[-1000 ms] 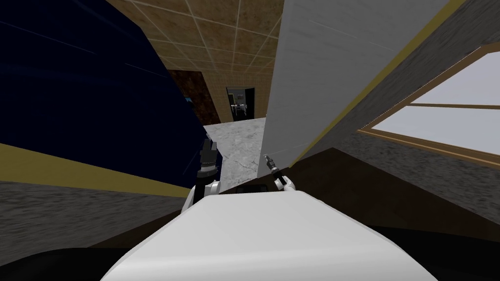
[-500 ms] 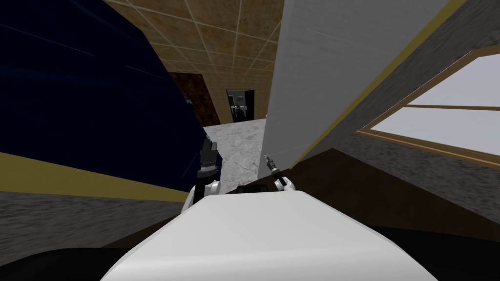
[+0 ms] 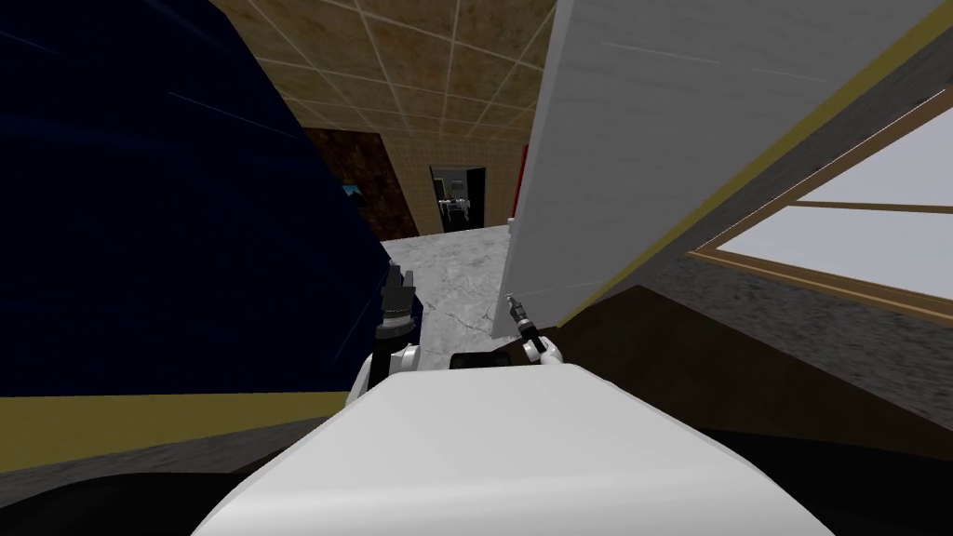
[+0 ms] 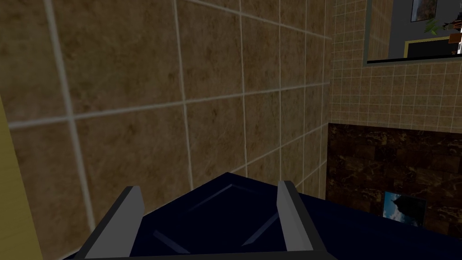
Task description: Push the door open
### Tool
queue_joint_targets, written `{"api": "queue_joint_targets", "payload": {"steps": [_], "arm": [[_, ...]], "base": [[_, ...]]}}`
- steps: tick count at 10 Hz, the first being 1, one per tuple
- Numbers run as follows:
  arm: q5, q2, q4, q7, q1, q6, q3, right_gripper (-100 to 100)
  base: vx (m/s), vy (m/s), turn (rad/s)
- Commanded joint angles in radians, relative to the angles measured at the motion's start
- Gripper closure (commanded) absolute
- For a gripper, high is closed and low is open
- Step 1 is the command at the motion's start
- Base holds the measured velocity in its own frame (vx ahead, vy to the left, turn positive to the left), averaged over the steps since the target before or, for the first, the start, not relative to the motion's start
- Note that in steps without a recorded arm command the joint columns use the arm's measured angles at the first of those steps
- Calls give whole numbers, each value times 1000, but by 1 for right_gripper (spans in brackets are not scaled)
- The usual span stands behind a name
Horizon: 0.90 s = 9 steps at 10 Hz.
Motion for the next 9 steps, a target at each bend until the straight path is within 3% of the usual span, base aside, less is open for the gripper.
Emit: {"api": "queue_joint_targets", "payload": {"steps": [1,9], "arm": [[-15,-8,-20,9,8,16,-24,100],[-61,-2,-10,54,2,30,-89,100]], "base": [[190,71,-45],[156,82,-49]]}}
